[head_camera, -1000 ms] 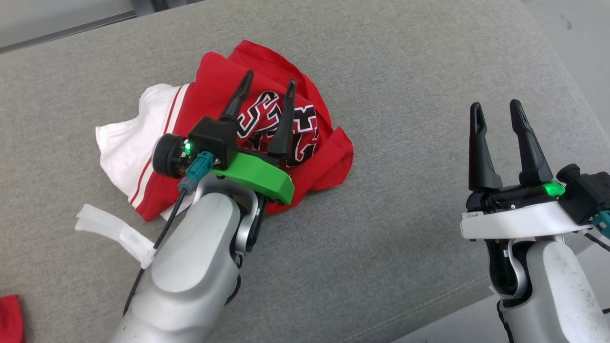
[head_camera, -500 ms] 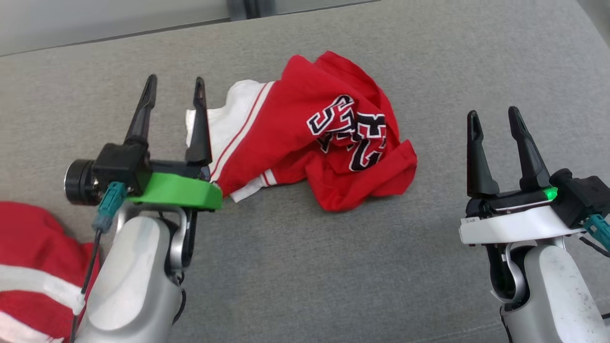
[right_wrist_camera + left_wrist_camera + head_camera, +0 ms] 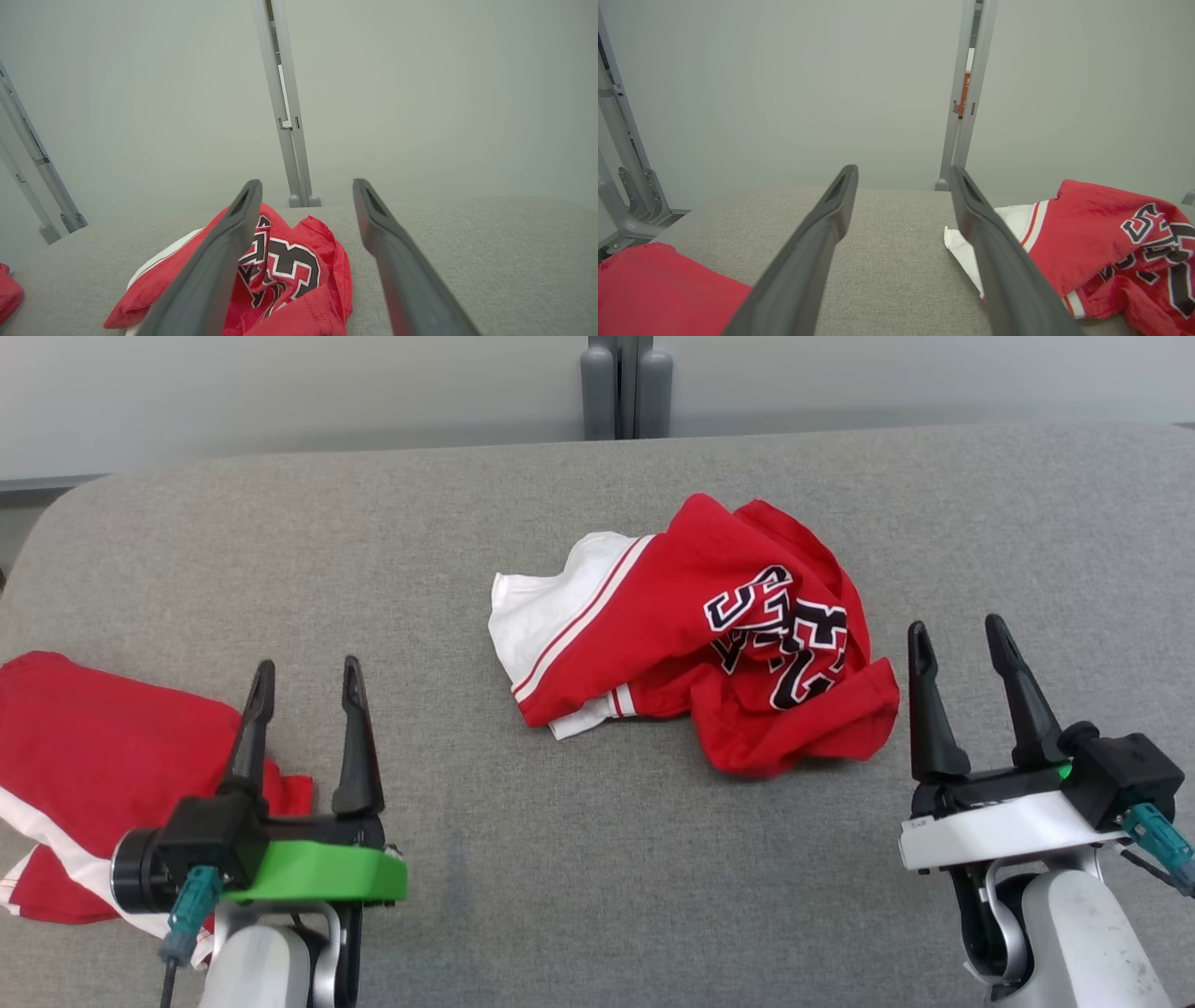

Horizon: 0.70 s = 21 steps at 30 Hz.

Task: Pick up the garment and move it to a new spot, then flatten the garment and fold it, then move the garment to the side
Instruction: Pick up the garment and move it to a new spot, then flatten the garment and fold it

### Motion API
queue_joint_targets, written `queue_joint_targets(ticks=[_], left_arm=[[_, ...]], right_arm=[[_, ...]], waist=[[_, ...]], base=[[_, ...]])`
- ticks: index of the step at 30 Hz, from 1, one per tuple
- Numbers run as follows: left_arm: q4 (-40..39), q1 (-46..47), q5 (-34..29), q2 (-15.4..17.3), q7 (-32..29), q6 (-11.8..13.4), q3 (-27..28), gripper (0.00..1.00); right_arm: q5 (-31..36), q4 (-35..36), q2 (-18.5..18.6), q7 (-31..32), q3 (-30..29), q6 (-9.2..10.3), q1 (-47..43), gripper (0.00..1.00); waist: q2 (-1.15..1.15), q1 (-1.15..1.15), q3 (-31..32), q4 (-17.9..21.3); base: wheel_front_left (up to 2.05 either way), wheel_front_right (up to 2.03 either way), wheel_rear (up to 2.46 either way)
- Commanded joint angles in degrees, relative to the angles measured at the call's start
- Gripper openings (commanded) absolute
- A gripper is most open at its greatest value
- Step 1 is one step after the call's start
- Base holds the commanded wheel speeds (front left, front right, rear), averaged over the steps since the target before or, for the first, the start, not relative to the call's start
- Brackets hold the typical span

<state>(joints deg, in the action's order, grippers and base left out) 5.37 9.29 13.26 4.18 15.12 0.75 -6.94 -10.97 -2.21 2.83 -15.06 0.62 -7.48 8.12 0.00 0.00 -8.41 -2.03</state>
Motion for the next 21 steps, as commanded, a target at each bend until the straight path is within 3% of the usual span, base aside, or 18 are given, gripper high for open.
queue_joint_targets(ticks=[1, 10, 21], left_arm=[[-0.59, -1.90, -1.25, -0.33, 0.05, -0.29, 0.37, 1.00], [-2.02, -6.65, -1.00, -1.24, 0.04, -1.58, 0.85, 1.00], [-1.72, -6.70, -0.42, -1.27, 0.04, -0.81, 0.71, 1.00]], right_arm=[[-0.52, -0.14, 0.11, -0.18, 0.23, -0.03, -1.11, 1.00], [-1.81, 0.04, 0.11, -0.18, 1.11, -0.03, -2.85, 1.00], [-2.17, -0.09, 0.11, -0.18, 1.33, -0.03, -2.60, 1.00]], waist=[[0.00, 0.00, 1.87, -0.88], [0.00, 0.00, 3.07, -0.01], [0.00, 0.00, 2.96, 0.50]], base=[[0.00, 0.00, 0.00], [0.00, 0.00, 0.00], [0.00, 0.00, 0.00]])
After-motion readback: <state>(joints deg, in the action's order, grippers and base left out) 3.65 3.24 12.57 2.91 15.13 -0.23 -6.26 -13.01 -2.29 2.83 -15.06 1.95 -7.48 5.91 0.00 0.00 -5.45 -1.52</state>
